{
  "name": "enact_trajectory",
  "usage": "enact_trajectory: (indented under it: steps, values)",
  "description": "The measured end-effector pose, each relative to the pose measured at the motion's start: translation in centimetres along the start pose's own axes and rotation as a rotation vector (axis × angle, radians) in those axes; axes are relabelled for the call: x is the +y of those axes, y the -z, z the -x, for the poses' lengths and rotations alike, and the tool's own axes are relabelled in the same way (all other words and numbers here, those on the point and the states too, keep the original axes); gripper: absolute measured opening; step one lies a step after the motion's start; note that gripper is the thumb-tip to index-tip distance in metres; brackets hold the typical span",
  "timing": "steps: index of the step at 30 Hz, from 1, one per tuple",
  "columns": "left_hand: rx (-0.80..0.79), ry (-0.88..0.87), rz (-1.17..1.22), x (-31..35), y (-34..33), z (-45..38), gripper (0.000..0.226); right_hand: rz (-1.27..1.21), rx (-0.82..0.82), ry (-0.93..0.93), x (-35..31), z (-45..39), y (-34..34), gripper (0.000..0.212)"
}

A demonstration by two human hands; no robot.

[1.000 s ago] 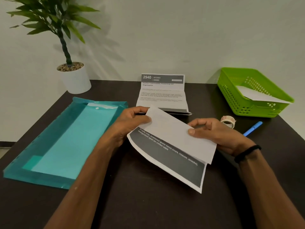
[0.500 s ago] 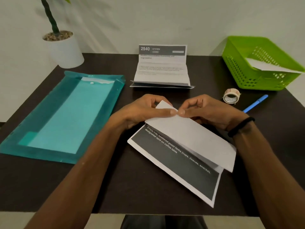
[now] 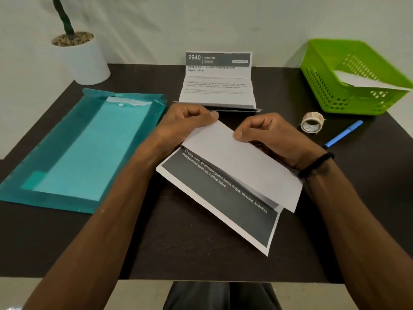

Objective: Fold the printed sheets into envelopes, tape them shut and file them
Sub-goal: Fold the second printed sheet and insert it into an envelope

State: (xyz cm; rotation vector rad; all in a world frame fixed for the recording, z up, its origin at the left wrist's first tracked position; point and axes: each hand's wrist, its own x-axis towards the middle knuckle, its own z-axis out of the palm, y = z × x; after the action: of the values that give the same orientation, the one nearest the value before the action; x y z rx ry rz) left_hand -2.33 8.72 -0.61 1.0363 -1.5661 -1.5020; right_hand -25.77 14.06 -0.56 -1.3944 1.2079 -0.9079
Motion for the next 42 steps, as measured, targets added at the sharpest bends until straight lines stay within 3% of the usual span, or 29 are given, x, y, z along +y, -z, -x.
enact_trajectory:
  steps: [9, 24, 31, 35, 38, 42]
  values:
    - [0.233, -0.079, 0.026, 1.1, 1.7, 0.2, 0.023, -0.012, 0.096, 0.038, -0.1, 0.1, 1.0, 0.012]
    - [0.459, -0.145, 0.169, 0.4, 2.8, -0.5, 0.023, -0.275, 0.456, 0.137, -0.1, 0.1, 2.7, 0.023]
    - [0.563, -0.207, 0.156, 0.1, 1.6, -0.9, 0.026, -0.4, 0.447, 0.104, 0.2, -0.4, 2.0, 0.011]
    - [0.579, -0.23, 0.155, -0.2, 1.3, -1.0, 0.024, -0.27, 0.278, 0.135, 1.1, -0.3, 1.7, 0.047]
    - [0.522, -0.143, 0.165, -0.3, 1.1, -1.0, 0.021, -0.224, 0.307, 0.17, 0.9, -0.2, 1.6, 0.045]
    - [0.305, 0.008, 0.163, -0.2, 0.7, -0.8, 0.024, -0.264, 0.436, 0.218, 0.8, -0.3, 1.9, 0.037]
